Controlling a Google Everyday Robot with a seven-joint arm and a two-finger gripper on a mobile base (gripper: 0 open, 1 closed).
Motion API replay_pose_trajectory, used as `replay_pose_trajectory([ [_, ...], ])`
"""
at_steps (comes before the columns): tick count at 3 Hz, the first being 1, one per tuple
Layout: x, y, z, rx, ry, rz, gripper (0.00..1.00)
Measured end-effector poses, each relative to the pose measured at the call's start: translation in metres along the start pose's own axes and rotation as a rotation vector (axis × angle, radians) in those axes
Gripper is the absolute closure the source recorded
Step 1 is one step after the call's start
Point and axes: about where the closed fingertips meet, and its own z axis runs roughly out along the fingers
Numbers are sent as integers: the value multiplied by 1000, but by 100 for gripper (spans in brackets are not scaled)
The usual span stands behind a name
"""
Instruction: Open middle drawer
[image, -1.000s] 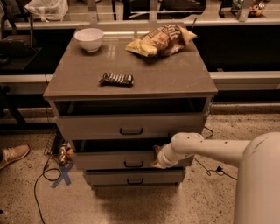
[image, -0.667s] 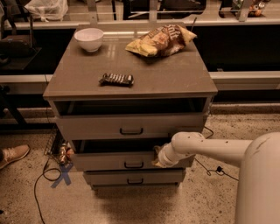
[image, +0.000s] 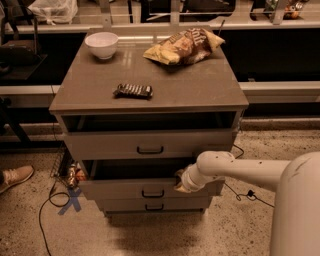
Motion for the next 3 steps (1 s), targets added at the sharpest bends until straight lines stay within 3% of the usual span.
replay_pose_trajectory([
  [1, -1, 0, -2, 0, 0, 0, 51],
  [3, -1, 2, 2, -12, 9, -5, 0],
])
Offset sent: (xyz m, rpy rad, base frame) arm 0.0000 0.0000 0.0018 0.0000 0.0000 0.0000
